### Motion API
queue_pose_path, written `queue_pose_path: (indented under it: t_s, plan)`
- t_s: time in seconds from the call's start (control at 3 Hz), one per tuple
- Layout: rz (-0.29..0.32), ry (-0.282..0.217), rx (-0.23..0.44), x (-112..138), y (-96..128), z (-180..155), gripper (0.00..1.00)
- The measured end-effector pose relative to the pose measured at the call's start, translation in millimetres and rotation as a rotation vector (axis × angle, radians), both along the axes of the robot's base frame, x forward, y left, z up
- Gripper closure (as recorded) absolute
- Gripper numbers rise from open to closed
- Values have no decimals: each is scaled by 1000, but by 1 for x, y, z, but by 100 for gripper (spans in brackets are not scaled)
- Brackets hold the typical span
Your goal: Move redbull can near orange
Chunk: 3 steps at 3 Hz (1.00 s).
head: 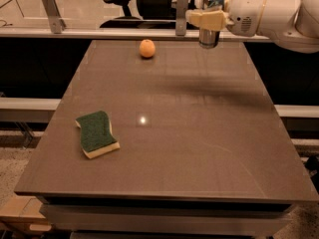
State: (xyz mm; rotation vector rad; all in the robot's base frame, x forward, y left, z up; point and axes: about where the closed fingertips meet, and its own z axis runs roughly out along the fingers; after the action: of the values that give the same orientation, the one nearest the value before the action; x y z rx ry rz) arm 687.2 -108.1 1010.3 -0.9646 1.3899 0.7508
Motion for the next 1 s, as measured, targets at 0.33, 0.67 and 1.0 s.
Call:
queue_pose_path:
  t_s: [0.33,0.67,1.0]
  plan:
    - [-7,-47,51,25,-5,3,100]
    - [-3,-52,81,48,0,1,100]
    - [2,-11,81,69,14,-11,100]
